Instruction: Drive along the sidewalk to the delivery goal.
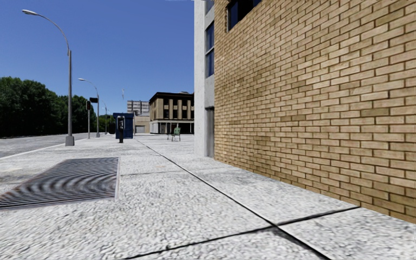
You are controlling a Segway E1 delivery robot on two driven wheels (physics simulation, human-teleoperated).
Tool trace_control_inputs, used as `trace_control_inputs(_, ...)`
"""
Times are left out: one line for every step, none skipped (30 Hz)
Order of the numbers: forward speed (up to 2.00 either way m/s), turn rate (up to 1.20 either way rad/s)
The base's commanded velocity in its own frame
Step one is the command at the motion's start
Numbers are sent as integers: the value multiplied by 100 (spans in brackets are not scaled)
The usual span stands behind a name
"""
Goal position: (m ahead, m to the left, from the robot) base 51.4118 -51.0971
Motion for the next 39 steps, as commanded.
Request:
trace_control_inputs(200, 59)
trace_control_inputs(200, 59)
trace_control_inputs(200, 59)
trace_control_inputs(200, 59)
trace_control_inputs(200, 59)
trace_control_inputs(200, 59)
trace_control_inputs(200, 59)
trace_control_inputs(200, 59)
trace_control_inputs(200, 59)
trace_control_inputs(200, 59)
trace_control_inputs(200, 59)
trace_control_inputs(200, 59)
trace_control_inputs(200, 59)
trace_control_inputs(200, 58)
trace_control_inputs(200, 58)
trace_control_inputs(200, 58)
trace_control_inputs(200, 57)
trace_control_inputs(200, 56)
trace_control_inputs(200, 45)
trace_control_inputs(200, 32)
trace_control_inputs(200, 20)
trace_control_inputs(200, 9)
trace_control_inputs(200, 0)
trace_control_inputs(200, 0)
trace_control_inputs(200, 0)
trace_control_inputs(200, 0)
trace_control_inputs(200, 0)
trace_control_inputs(200, 0)
trace_control_inputs(200, 0)
trace_control_inputs(200, 0)
trace_control_inputs(200, 0)
trace_control_inputs(200, 0)
trace_control_inputs(200, 0)
trace_control_inputs(200, 0)
trace_control_inputs(200, 0)
trace_control_inputs(200, 0)
trace_control_inputs(200, 0)
trace_control_inputs(200, 0)
trace_control_inputs(200, 0)
